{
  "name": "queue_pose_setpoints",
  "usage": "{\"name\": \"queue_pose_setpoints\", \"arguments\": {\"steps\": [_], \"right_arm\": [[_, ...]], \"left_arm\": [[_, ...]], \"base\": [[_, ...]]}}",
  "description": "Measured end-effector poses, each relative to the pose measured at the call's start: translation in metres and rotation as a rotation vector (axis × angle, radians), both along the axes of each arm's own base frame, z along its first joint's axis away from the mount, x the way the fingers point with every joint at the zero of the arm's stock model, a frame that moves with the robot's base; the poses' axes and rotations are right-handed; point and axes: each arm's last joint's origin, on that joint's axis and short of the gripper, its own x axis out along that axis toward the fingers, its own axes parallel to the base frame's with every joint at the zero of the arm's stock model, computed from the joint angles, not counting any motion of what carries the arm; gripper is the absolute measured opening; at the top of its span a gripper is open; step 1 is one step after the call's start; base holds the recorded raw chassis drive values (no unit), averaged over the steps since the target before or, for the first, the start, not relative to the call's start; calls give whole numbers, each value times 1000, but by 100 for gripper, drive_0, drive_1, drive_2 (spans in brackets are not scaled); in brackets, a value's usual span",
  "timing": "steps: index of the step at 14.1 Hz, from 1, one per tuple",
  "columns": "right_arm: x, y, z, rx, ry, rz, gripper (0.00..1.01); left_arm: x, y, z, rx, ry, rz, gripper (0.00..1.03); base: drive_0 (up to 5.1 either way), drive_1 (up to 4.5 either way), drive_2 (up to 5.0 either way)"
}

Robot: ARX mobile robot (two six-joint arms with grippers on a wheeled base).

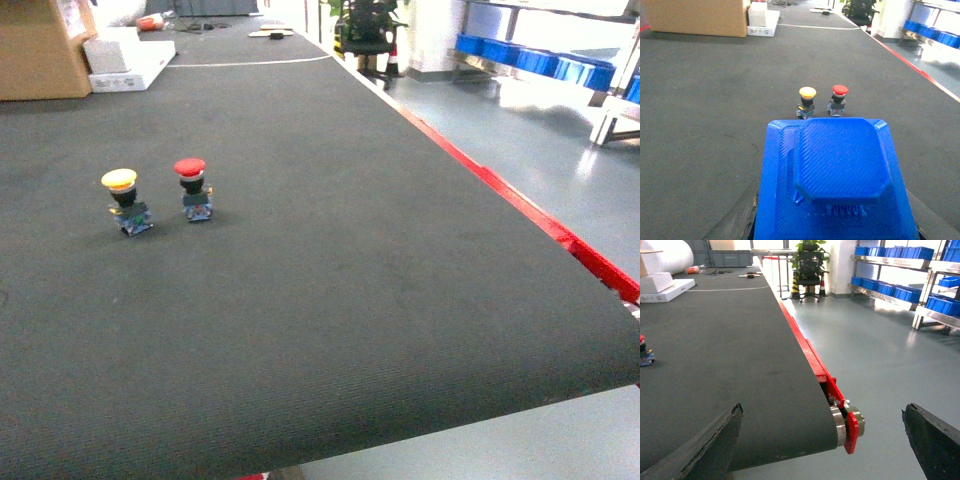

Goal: Pick blue part to blue bin on bottom shelf

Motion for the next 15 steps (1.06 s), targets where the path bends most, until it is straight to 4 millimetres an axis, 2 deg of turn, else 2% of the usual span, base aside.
{"name": "queue_pose_setpoints", "arguments": {"steps": [15], "right_arm": [[0, 0, 0, 0, 0, 0, 98]], "left_arm": [[0, 0, 0, 0, 0, 0, 43]], "base": [[-160, -160, -160]]}}
